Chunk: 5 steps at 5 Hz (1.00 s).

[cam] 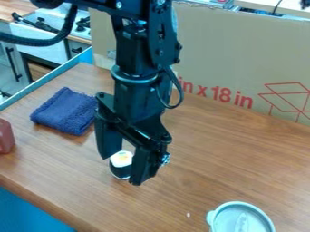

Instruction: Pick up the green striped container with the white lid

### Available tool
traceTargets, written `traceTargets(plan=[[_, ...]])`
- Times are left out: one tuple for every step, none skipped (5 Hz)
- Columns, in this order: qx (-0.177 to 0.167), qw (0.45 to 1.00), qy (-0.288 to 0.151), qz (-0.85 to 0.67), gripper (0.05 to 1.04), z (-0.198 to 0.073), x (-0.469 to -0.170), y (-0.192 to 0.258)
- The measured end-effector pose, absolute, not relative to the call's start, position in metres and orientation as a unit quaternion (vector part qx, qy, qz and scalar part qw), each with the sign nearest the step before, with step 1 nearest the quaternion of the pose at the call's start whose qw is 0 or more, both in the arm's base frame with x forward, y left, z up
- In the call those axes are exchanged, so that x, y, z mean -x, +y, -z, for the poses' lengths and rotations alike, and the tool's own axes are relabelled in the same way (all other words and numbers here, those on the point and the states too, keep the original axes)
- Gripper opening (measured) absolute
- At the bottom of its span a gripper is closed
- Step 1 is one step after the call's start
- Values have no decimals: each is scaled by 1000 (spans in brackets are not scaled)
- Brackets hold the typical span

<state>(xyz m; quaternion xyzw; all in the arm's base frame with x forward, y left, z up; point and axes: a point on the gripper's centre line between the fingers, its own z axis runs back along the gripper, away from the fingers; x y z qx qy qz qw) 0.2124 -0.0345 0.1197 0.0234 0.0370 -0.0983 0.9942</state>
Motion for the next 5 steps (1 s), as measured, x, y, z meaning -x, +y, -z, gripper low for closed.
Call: traceTargets(plan=[[-22,994,46,98,1001,-116,-212,-35],[-4,987,60,149,1001,-111,-205,-65],[7,978,100,181,1001,-99,-193,-88],[10,969,130,210,1001,-85,-181,-113],[25,964,155,217,1001,-73,-174,-127]])
